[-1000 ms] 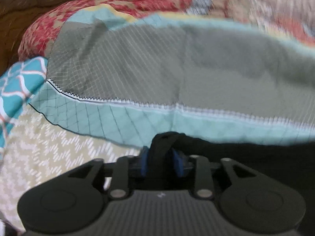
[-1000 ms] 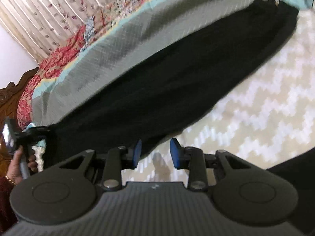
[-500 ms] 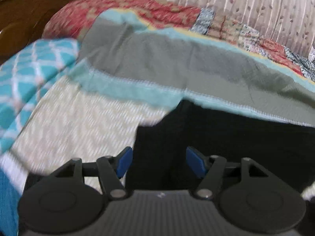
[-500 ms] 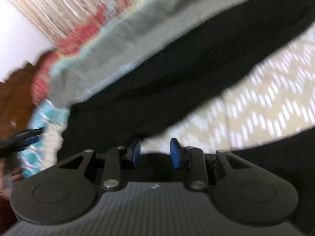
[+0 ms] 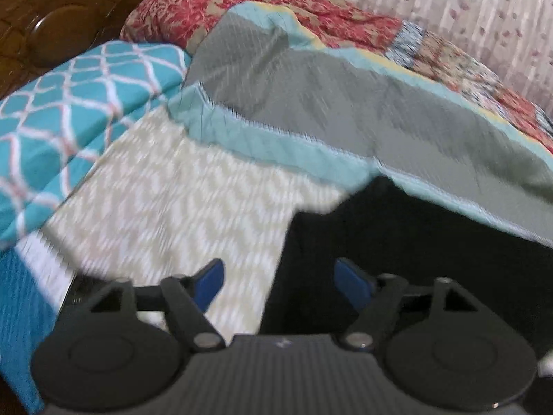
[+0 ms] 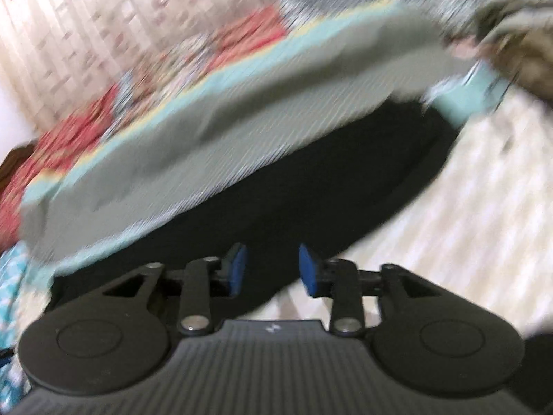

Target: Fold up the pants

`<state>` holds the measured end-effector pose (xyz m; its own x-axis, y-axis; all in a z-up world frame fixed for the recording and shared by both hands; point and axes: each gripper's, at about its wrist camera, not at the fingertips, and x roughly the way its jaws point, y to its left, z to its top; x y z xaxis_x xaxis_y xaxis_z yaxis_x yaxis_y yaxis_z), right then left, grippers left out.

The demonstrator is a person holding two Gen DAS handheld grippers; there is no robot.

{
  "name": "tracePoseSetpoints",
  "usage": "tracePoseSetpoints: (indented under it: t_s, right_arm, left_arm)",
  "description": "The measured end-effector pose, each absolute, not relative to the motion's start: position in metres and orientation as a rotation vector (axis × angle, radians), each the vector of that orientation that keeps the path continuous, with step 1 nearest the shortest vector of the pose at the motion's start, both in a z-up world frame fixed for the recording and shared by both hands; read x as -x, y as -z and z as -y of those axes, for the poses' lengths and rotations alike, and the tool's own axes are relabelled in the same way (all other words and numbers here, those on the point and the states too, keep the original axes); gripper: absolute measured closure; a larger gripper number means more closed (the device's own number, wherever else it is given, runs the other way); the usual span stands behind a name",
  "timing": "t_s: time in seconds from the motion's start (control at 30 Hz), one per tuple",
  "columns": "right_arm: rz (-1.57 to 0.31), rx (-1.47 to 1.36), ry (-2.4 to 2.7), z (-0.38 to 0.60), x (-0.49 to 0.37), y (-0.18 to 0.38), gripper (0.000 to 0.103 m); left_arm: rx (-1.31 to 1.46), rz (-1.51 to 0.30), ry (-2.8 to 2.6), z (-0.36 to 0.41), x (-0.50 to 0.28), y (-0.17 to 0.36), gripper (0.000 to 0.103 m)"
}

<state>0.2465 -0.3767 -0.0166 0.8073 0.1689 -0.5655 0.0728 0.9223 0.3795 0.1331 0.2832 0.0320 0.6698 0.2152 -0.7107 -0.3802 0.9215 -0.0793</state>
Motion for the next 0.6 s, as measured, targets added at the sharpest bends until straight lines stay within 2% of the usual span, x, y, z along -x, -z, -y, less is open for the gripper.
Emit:
tracePoseSetpoints:
  t_s: [0.23, 0.3, 0.47, 0.6]
  right_arm:
    - [-0.596, -0.449, 0.133, 0.452, -0.342, 0.023, 0.034]
    - [-0.596, -0.439, 0.146, 0.458, -0.364, 0.032, 0.018]
    - [-0.704, -0.277, 0.150, 0.451, -0.403, 0.055, 0.015]
    - [-0.757, -0.107, 0.160, 0.440, -0.417, 0.066, 0.017]
  left_arm:
    - [0.414, -0.801, -0.429, -0.325, -0.221, 0.014, 0.027]
    - [0.420, -0.797, -0.440, -0.327, -0.229, 0.022, 0.027]
    - [0.414, -0.798, -0.395, -0.328, -0.242, 0.037, 0.024]
    - [0.346, -0.815, -0.335, -0.310, -0.250, 0.044, 0.015]
